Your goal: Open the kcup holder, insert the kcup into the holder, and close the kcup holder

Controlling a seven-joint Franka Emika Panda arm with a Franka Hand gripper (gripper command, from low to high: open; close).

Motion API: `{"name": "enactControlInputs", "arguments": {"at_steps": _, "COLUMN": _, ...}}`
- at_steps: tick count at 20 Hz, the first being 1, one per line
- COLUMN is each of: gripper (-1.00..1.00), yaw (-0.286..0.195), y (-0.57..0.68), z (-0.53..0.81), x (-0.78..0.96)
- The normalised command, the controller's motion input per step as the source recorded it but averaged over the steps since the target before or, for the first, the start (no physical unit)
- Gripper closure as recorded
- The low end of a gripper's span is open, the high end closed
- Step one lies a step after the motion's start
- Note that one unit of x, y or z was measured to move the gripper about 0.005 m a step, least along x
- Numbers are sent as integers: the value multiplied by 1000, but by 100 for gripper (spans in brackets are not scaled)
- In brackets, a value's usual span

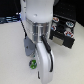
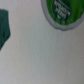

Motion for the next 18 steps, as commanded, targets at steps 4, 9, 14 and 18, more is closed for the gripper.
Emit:
{"name": "enactControlInputs", "arguments": {"at_steps": 4, "gripper": -100, "yaw": -44, "y": -217, "z": -33, "x": -211}}
{"name": "enactControlInputs", "arguments": {"at_steps": 9, "gripper": -100, "yaw": -55, "y": -32, "z": -1, "x": -67}}
{"name": "enactControlInputs", "arguments": {"at_steps": 14, "gripper": -100, "yaw": -48, "y": 16, "z": -7, "x": 98}}
{"name": "enactControlInputs", "arguments": {"at_steps": 18, "gripper": 100, "yaw": -21, "y": 12, "z": -54, "x": 31}}
